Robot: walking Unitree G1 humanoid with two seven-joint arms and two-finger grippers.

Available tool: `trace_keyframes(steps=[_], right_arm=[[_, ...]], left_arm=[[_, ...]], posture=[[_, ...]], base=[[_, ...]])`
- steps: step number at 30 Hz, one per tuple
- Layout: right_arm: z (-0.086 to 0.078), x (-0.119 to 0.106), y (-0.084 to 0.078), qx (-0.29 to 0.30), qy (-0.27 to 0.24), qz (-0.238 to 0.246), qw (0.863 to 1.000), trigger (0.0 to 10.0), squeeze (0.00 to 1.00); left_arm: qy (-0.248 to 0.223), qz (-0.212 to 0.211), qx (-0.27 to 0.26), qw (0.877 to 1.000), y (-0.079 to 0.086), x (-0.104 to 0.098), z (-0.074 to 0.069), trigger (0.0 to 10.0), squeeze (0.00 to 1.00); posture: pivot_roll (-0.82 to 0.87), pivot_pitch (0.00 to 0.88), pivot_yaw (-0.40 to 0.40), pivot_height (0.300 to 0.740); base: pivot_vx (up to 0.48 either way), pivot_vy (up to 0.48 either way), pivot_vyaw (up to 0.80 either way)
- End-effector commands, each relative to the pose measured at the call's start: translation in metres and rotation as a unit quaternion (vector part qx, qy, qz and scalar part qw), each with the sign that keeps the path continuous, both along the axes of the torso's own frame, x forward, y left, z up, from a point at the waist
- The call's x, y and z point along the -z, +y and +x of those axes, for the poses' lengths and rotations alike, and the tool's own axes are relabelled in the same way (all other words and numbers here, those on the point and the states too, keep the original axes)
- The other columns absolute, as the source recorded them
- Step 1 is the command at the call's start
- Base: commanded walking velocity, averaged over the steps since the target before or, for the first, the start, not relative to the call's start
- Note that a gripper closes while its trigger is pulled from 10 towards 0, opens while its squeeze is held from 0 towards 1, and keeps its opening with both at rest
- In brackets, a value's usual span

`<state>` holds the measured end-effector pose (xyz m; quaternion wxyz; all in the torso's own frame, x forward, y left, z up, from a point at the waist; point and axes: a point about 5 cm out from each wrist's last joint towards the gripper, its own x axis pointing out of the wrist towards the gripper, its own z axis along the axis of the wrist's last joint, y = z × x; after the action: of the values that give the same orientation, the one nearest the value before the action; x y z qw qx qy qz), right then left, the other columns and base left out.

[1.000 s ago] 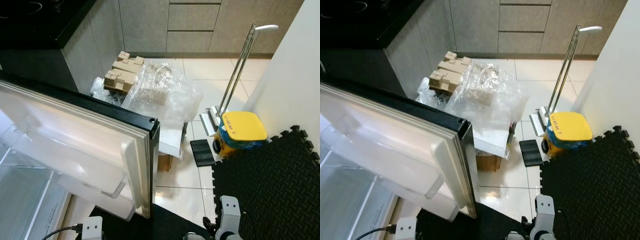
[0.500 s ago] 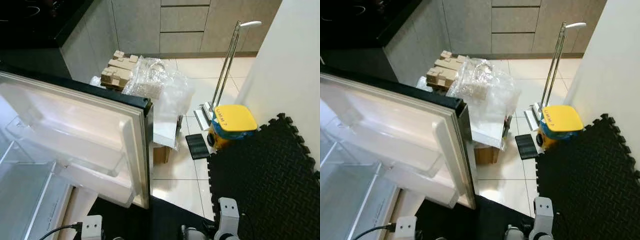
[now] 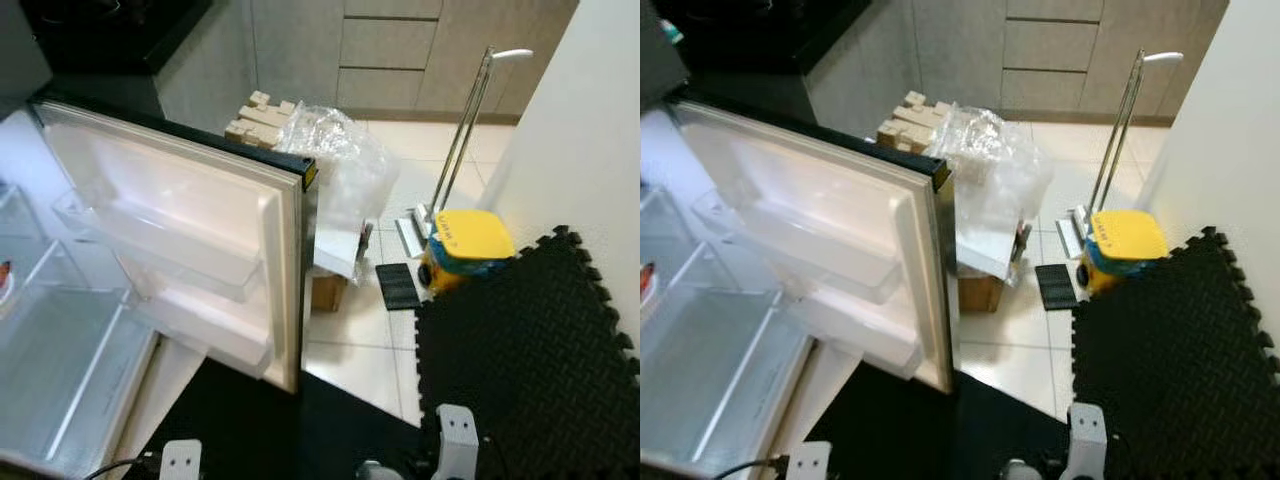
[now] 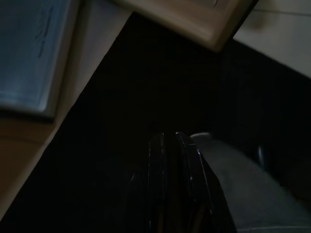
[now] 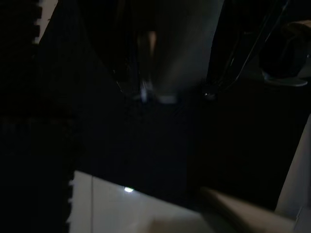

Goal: Restocking fridge

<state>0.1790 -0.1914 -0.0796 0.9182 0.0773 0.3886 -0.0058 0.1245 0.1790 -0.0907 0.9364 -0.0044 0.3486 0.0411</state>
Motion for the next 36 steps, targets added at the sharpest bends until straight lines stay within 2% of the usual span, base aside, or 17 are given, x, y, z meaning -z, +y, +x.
trace_keyframes(steps=[1,6,9,14,16,18,20,23,24,25,26,27,28,29,34,36], right_arm=[[-0.005,0.002,0.000,-0.001,0.006,-0.004,1.000,10.0,0.00],[-0.003,0.001,0.001,-0.004,0.002,-0.001,1.000,10.0,0.00],[0.000,0.000,0.003,-0.012,-0.002,0.000,1.000,10.0,0.00],[0.004,-0.002,0.004,-0.020,-0.007,0.001,1.000,10.0,0.00],[0.013,-0.006,0.009,-0.045,-0.019,0.000,0.999,10.0,0.00],[0.015,-0.007,0.010,-0.051,-0.022,-0.001,0.998,10.0,0.00],[0.025,-0.013,0.013,-0.071,-0.041,0.000,0.997,10.0,0.00],[0.029,-0.015,0.014,-0.074,-0.048,0.000,0.996,10.0,0.00],[0.030,-0.016,0.014,-0.076,-0.049,-0.001,0.996,10.0,0.00],[0.030,-0.016,0.014,-0.076,-0.049,-0.001,0.996,10.0,0.00],[0.030,-0.016,0.014,-0.078,-0.049,-0.002,0.996,10.0,0.00],[0.031,-0.016,0.014,-0.079,-0.049,-0.002,0.996,10.0,0.00],[0.031,-0.016,0.014,-0.079,-0.049,-0.002,0.996,10.0,0.00],[0.031,-0.016,0.015,-0.083,-0.049,-0.003,0.995,10.0,0.00],[0.032,-0.017,0.015,-0.085,-0.050,-0.003,0.995,10.0,0.00],[0.032,-0.017,0.015,-0.087,-0.051,-0.003,0.995,10.0,0.00]], left_arm=[[0.022,0.002,0.005,1.000,0.002,0.004,-0.011,10.0,0.00],[0.025,0.006,0.007,1.000,0.003,0.004,-0.011,10.0,0.00],[0.009,-0.008,0.007,1.000,0.002,0.002,-0.009,10.0,0.00],[-0.002,-0.002,0.010,1.000,0.003,0.001,-0.007,10.0,0.00],[-0.016,0.002,0.011,1.000,0.004,-0.002,-0.005,10.0,0.00],[-0.019,0.003,0.011,1.000,0.004,-0.002,-0.004,10.0,0.00],[-0.042,0.011,0.011,0.999,0.005,-0.006,-0.001,10.0,0.00],[-0.058,0.004,0.004,0.998,0.005,-0.008,0.000,10.0,0.00],[-0.113,0.007,0.006,0.994,0.014,-0.025,0.039,10.0,0.00],[-0.113,0.007,0.006,0.994,0.014,-0.025,0.039,10.0,0.00],[-0.154,0.008,0.009,0.988,0.020,-0.040,0.066,10.0,0.00],[-0.184,0.009,0.014,0.983,0.022,-0.053,0.086,10.0,0.00],[-0.184,0.009,0.014,0.983,0.022,-0.053,0.086,10.0,0.00],[-0.211,0.012,0.033,0.977,0.017,-0.065,0.103,10.0,0.00],[-0.214,0.019,0.075,0.974,0.011,-0.068,0.110,10.0,0.00],[-0.204,0.025,0.135,0.969,0.002,-0.070,0.117,10.0,0.00]], posture=[[-0.11,0.118,0.026,0.716],[-0.10,0.116,0.016,0.716],[-0.10,0.114,0.006,0.716],[-0.09,0.115,0.000,0.716],[-0.09,0.116,-0.001,0.716],[-0.09,0.116,-0.001,0.716],[-0.09,0.118,-0.005,0.716],[-0.09,0.118,-0.008,0.716],[-0.09,0.118,-0.008,0.716],[-0.09,0.118,-0.008,0.716],[-0.09,0.118,-0.008,0.716],[-0.09,0.118,-0.008,0.716],[-0.09,0.118,-0.008,0.716],[-0.09,0.113,-0.013,0.716],[-0.09,0.115,-0.014,0.716],[-0.09,0.114,-0.015,0.716]], base=[[0.000,0.000,0.00],[0.000,0.000,0.00],[0.000,0.000,0.00],[0.000,0.000,0.00],[0.000,0.000,0.00],[0.000,0.000,0.00],[0.000,0.000,0.00],[0.000,0.000,0.00],[0.000,0.000,0.00],[0.000,0.000,0.00],[0.000,0.000,0.00],[0.000,0.000,0.00],[0.000,0.000,0.00],[0.000,0.000,0.00],[0.000,0.000,0.00],[0.000,0.000,0.00]])
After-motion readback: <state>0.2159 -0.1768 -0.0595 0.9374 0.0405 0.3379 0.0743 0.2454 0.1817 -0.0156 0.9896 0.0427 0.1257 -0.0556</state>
